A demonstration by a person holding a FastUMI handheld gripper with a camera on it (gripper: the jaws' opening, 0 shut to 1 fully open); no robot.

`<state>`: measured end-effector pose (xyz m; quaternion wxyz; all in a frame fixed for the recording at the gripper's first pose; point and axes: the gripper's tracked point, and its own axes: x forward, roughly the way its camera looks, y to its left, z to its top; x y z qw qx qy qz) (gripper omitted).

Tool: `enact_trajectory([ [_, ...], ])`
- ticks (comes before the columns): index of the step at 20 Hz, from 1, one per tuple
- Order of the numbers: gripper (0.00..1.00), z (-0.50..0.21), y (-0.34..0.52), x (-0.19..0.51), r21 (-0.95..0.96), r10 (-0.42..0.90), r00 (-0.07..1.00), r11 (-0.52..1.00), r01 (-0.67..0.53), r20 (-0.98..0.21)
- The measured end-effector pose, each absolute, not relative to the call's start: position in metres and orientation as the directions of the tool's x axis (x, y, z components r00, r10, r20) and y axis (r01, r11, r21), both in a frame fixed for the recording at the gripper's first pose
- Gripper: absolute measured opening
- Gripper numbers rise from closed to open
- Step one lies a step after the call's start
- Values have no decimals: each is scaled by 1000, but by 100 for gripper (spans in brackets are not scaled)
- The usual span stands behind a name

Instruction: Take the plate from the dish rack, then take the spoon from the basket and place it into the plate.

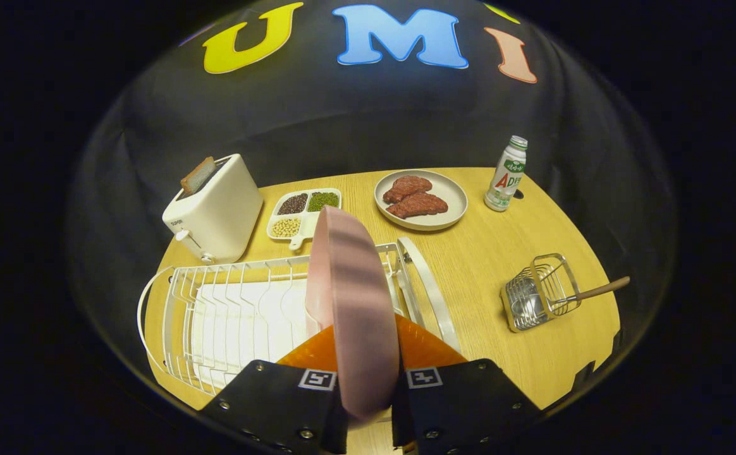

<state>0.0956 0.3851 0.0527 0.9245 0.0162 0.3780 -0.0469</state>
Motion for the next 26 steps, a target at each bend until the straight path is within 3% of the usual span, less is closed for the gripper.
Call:
enact_trajectory([
  [7,26,87,393,100,-329,-242,768,943,43,-593],
  [11,26,113,410,98,-433,-259,806,901,3,-533],
  [18,26,154,452,56,-431,-199,842,901,-44,-502],
  [26,26,144,494,-50,-263,-35,815,954,-146,-578],
])
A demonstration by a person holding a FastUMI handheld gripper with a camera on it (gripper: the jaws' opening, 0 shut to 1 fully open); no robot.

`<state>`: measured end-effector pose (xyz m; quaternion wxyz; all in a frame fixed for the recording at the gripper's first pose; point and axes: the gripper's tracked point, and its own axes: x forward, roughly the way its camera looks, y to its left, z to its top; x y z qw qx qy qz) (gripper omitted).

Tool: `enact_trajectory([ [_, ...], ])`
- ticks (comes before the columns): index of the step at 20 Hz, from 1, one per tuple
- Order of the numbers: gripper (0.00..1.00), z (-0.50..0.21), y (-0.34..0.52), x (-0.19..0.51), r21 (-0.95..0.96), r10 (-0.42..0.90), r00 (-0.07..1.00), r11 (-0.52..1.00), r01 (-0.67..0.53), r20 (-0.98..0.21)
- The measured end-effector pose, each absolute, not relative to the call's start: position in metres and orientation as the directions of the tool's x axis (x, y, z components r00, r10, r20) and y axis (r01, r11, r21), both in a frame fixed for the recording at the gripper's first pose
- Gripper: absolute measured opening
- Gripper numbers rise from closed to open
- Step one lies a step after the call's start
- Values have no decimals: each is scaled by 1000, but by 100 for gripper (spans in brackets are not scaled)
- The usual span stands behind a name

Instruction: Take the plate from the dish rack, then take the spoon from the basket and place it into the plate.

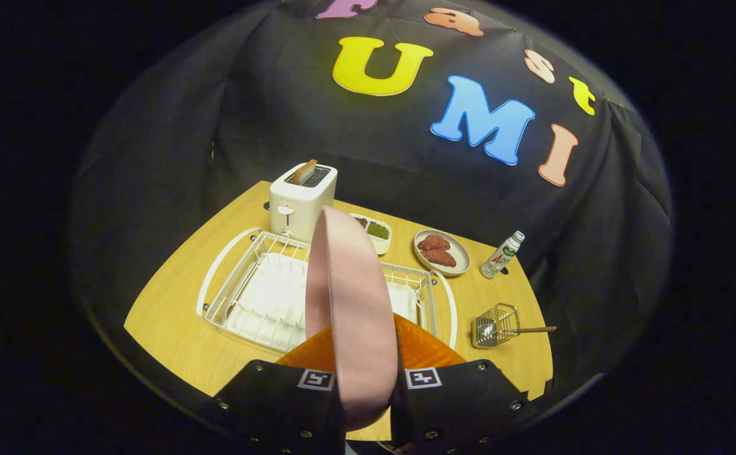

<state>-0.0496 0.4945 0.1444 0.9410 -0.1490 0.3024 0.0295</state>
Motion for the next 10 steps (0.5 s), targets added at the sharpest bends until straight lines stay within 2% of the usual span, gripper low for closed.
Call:
enact_trajectory([
  [6,26,105,488,-115,-132,90,759,965,-227,-645],
  [10,26,61,474,-149,16,163,700,977,-212,-696],
])
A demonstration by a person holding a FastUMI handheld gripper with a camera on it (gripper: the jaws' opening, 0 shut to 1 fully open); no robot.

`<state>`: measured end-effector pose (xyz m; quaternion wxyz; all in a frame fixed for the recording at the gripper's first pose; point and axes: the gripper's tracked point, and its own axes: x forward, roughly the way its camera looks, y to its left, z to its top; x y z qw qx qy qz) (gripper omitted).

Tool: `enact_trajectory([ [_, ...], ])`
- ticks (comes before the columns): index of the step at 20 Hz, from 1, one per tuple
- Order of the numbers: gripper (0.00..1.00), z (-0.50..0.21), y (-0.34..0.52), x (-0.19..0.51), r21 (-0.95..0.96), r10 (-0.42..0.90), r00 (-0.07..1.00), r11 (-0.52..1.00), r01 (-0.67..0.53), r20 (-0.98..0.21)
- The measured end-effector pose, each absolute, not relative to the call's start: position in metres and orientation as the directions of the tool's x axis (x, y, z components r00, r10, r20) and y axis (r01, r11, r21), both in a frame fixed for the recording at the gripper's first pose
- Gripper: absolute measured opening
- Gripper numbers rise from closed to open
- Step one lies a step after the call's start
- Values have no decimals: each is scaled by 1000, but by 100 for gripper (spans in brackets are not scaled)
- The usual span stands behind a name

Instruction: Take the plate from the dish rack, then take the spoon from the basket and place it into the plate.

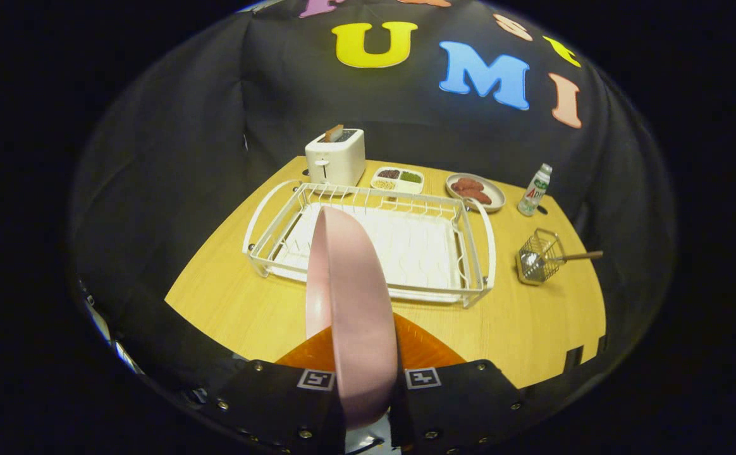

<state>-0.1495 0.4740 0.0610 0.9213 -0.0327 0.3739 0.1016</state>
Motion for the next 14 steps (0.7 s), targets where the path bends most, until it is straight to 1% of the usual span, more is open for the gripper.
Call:
enact_trajectory([
  [4,26,16,463,-168,142,222,643,974,-175,-733],
  [8,26,-26,456,-171,247,276,577,960,-131,-769],
  [10,26,-32,459,-167,339,333,568,935,-99,-753],
  [14,26,-52,466,-154,529,435,544,849,18,-717],
])
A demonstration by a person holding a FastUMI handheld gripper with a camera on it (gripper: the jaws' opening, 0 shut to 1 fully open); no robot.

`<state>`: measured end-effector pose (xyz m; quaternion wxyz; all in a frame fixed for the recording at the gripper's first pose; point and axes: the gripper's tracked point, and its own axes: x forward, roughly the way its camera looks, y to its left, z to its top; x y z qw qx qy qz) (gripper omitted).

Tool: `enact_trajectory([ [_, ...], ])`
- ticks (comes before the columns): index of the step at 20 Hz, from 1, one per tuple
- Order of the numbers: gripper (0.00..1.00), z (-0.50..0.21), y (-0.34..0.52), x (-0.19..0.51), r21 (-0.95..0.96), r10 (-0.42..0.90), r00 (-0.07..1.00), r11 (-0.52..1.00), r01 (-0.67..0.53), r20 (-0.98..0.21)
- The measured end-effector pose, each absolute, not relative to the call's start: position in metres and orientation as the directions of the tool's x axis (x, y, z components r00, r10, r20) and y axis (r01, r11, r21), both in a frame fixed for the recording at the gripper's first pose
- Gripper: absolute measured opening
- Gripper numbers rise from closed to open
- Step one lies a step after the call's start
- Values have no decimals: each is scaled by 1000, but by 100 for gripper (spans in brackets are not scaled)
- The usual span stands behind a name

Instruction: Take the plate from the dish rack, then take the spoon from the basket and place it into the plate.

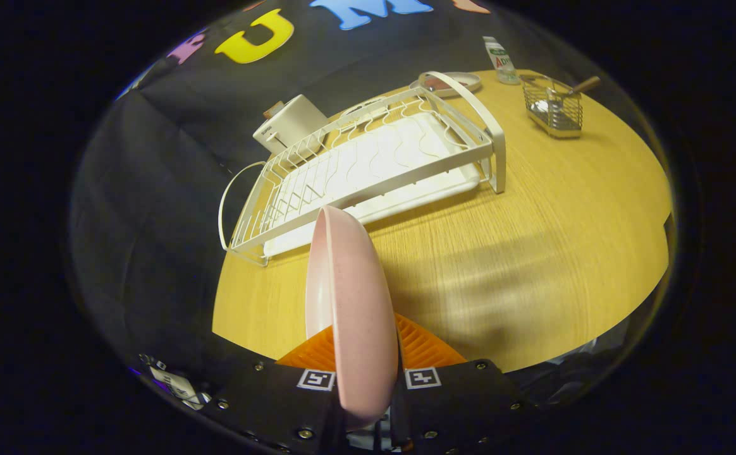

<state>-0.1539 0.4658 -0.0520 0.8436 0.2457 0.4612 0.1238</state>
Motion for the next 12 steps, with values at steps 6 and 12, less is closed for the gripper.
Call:
enact_trajectory([
  [6,26,-83,476,-142,734,591,512,668,123,-623],
  [12,27,-90,482,-137,830,692,491,543,128,-529],
])
